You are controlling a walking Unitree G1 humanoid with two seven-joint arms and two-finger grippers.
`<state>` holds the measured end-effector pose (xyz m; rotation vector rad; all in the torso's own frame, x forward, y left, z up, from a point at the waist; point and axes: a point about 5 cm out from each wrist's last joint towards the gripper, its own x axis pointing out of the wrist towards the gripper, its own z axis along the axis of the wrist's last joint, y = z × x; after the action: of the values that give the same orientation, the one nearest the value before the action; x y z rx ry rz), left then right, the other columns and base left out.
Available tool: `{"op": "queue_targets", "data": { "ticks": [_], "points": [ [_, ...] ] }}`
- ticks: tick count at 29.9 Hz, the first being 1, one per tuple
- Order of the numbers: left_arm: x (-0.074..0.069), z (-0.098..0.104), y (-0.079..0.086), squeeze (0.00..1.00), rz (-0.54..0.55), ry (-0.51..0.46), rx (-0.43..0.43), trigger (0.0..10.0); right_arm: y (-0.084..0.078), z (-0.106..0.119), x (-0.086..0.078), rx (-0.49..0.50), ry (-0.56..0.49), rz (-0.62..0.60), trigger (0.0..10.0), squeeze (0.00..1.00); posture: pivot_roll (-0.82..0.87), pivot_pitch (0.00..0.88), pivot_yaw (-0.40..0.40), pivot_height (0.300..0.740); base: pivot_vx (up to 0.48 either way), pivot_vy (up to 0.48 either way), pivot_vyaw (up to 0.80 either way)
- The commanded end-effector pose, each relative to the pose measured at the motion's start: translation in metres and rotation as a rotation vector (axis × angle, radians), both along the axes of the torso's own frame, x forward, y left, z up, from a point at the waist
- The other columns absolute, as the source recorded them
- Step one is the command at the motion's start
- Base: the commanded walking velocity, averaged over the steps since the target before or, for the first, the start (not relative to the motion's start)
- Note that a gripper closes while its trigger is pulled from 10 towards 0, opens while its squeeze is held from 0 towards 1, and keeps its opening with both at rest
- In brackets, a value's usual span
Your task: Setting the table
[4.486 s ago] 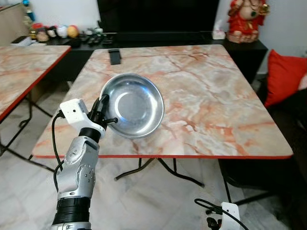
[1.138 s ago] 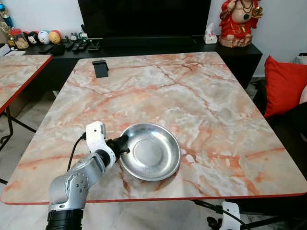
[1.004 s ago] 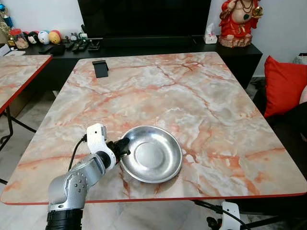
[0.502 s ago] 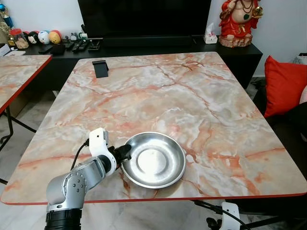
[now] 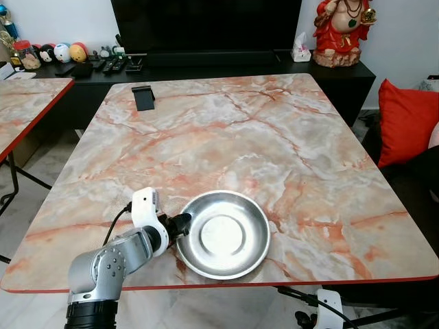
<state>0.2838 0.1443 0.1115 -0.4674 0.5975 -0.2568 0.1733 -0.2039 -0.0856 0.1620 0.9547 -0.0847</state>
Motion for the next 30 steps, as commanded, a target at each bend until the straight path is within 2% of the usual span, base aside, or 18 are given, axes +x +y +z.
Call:
{"op": "queue_targets", "data": {
  "ticks": [1, 9, 10, 11, 14, 15, 17, 18, 23, 27, 30],
  "points": [
    [0.001, 0.001, 0.003, 1.00, 0.008, 0.003, 0.024, 10.0, 0.000, 0.000, 0.001, -0.003, -0.002, 0.000, 10.0, 0.00, -0.06, 0.000, 0.029, 0.740, 0.000, 0.000, 0.00],
    [0.004, 0.007, 0.009, 1.00, 0.052, -0.034, 0.066, 10.0, 0.000, 0.001, 0.002, -0.003, -0.005, -0.004, 10.0, 0.00, -0.05, 0.000, 0.025, 0.740, 0.000, 0.000, 0.00],
    [0.005, 0.011, 0.010, 0.33, 0.061, -0.053, 0.077, 10.0, 0.000, 0.001, 0.002, -0.003, -0.005, -0.004, 10.0, 0.00, -0.05, 0.000, 0.025, 0.740, 0.000, 0.000, 0.00],
    [0.007, 0.015, 0.012, 0.00, 0.073, -0.081, 0.093, 10.0, 0.000, 0.001, 0.002, -0.003, -0.005, -0.004, 10.0, 0.00, -0.05, 0.000, 0.024, 0.740, 0.000, 0.000, 0.00],
    [0.010, 0.024, 0.018, 0.00, 0.103, -0.140, 0.133, 10.0, 0.000, 0.001, 0.002, -0.003, -0.006, -0.005, 10.0, 0.00, -0.05, 0.000, 0.023, 0.740, 0.000, 0.000, 0.00],
    [0.014, 0.039, 0.020, 0.00, 0.112, -0.265, 0.173, 10.0, 0.000, 0.001, 0.002, -0.004, -0.006, -0.005, 10.0, 0.00, -0.05, 0.000, 0.023, 0.740, 0.000, 0.000, 0.00],
    [0.016, 0.048, 0.020, 0.00, 0.121, -0.339, 0.178, 10.0, 0.000, 0.001, 0.002, -0.004, -0.006, -0.004, 10.0, 0.00, -0.05, 0.000, 0.023, 0.740, 0.000, 0.000, 0.00],
    [0.016, 0.054, 0.019, 0.00, 0.128, -0.381, 0.152, 10.0, 0.000, 0.001, 0.002, -0.005, -0.007, -0.006, 10.0, 0.00, -0.05, 0.000, 0.022, 0.740, 0.000, 0.000, 0.00],
    [0.012, 0.058, 0.009, 0.00, 0.096, -0.429, 0.101, 10.0, 0.000, 0.001, 0.002, -0.006, -0.008, -0.009, 10.0, 0.00, -0.05, 0.000, 0.022, 0.740, 0.000, 0.000, 0.00],
    [0.011, 0.057, 0.007, 0.00, 0.084, -0.443, 0.121, 10.0, 0.000, 0.001, 0.002, -0.006, -0.008, -0.009, 10.0, 0.00, -0.05, 0.000, 0.022, 0.740, 0.000, 0.000, 0.00],
    [0.010, 0.059, 0.009, 0.00, 0.092, -0.506, 0.175, 10.0, 0.000, 0.001, 0.002, -0.006, -0.008, -0.010, 10.0, 0.00, -0.05, 0.000, 0.023, 0.740, 0.000, 0.000, 0.00]
  ]
}}
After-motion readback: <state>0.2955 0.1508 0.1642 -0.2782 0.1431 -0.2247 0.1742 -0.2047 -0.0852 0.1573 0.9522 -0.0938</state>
